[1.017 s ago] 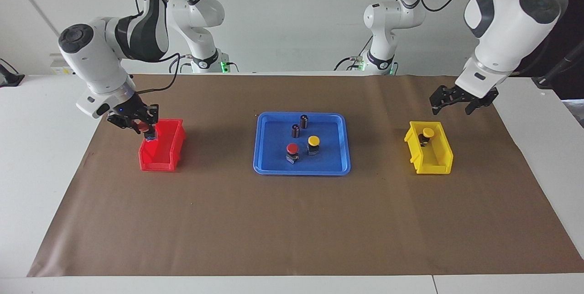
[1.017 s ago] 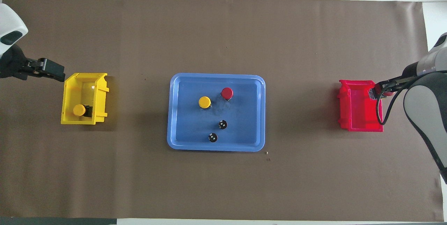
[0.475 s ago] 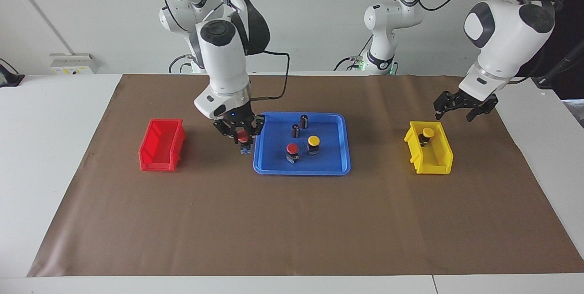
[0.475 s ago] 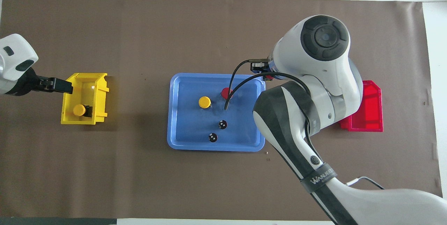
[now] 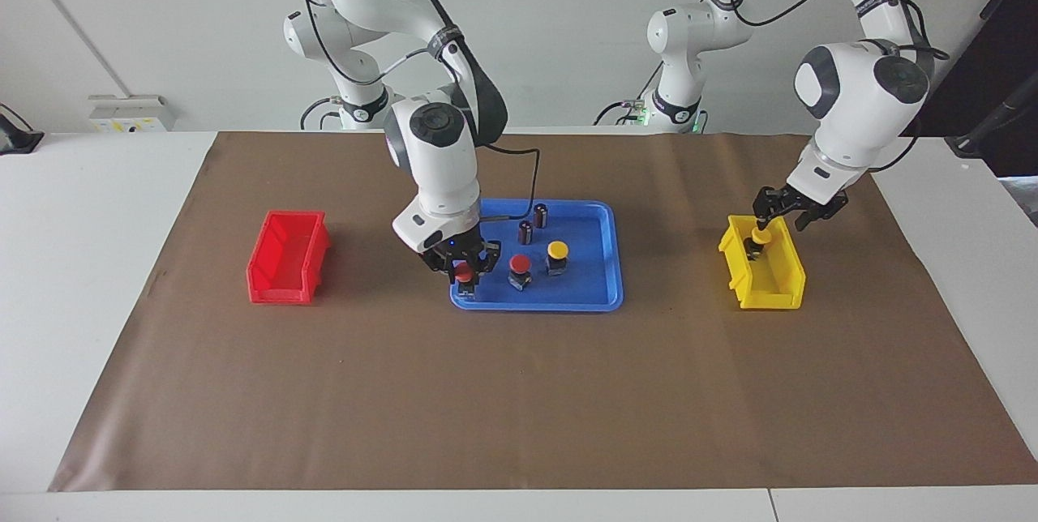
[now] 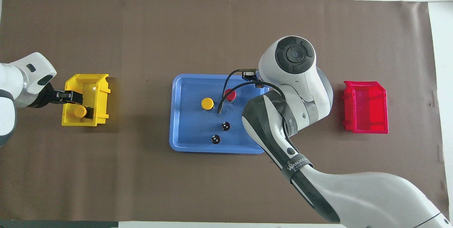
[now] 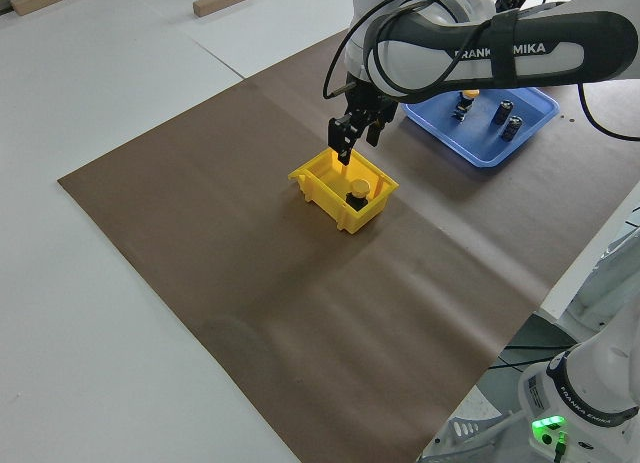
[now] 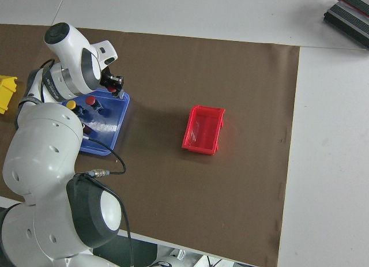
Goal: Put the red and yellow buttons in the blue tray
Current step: 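Place the red button in the tray while the left gripper grasps a yellow button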
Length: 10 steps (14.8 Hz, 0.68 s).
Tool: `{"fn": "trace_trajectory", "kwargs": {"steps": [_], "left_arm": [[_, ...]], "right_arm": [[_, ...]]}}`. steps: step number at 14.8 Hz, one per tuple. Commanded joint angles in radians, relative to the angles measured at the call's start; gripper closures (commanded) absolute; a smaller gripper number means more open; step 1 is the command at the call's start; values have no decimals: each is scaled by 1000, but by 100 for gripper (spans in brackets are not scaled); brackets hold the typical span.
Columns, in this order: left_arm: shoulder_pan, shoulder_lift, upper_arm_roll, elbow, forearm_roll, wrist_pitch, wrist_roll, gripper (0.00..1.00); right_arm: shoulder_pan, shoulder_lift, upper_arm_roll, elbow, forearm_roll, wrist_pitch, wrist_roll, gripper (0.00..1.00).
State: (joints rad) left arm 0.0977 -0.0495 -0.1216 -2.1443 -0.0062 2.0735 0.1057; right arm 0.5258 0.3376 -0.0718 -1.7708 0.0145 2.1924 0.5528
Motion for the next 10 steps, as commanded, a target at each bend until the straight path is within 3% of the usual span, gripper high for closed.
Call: {"fn": "trace_trajectory", "kwargs": {"steps": [1,7,10], "left_arm": [[8,-12,0,-74,-20,85,-8,28],[17,3,0,-121,-20,132,0,28],[25,10,0,-123,-18,137,-3,34]], "right_arm": [[11,-32,4,-47,15,12,32,73],[11,-61,4,-154,15,93,30,68],[13,-63,4,-160,15,98,33,67]]}}
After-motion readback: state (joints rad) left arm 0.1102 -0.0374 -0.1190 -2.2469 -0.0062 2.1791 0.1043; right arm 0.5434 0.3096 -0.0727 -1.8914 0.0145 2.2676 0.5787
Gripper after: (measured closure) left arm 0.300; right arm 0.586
